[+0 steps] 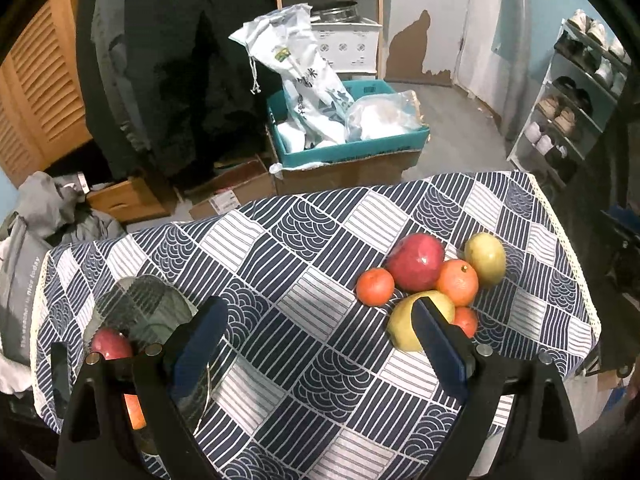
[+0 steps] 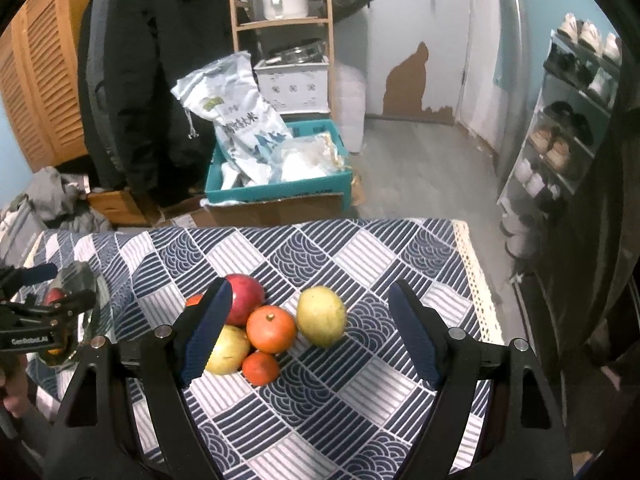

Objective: Organize fruits
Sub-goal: 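Grasp the yellow pear with the right gripper while the left gripper approaches an orange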

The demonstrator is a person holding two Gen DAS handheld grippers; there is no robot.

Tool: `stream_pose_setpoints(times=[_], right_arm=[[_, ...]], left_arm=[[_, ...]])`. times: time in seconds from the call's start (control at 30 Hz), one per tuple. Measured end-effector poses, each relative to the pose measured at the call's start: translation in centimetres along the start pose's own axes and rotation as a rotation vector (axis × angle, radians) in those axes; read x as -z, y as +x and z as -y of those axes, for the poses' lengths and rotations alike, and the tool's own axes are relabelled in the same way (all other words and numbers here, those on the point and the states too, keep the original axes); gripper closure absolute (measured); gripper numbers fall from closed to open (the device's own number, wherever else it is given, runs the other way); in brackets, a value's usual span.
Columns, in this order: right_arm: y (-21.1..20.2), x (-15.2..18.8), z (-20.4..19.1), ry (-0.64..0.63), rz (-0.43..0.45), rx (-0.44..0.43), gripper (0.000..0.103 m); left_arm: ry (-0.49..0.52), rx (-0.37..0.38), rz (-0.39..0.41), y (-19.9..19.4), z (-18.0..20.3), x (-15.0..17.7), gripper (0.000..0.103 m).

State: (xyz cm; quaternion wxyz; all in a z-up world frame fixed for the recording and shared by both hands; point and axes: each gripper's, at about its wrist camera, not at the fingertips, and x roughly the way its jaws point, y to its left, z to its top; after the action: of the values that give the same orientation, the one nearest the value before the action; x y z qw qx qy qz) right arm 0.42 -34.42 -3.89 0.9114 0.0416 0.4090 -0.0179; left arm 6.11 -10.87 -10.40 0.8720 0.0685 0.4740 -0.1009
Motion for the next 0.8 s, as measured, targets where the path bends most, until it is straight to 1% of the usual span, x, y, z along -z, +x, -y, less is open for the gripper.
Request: stream_pose_setpoints(times=[0.1, 0.23, 0.47, 0.8], right_arm=[[0.9, 0.1, 0.2, 0.001, -0.018, 0.007, 0.022], [2.3, 0.2, 0.5, 0.006, -0.05, 0.012, 0.022], [5.4, 0.7, 1.1, 0.016, -0.115, 0.016, 0.022], [12.7, 1.4, 1.7, 0.043, -0.243, -0.003, 0.022]], left_arm=[[0.0, 0.004, -0.02, 1.4, 0.2, -0.1, 0.009], [-0.009, 0.03, -0.05, 3.5, 0.5, -0.3, 0.009], [0.003, 0.029, -0.074, 6.2, 1.3, -0.9, 0.009], [-0.001, 0.03, -0.106, 9.8, 1.4, -1.5, 0.009]])
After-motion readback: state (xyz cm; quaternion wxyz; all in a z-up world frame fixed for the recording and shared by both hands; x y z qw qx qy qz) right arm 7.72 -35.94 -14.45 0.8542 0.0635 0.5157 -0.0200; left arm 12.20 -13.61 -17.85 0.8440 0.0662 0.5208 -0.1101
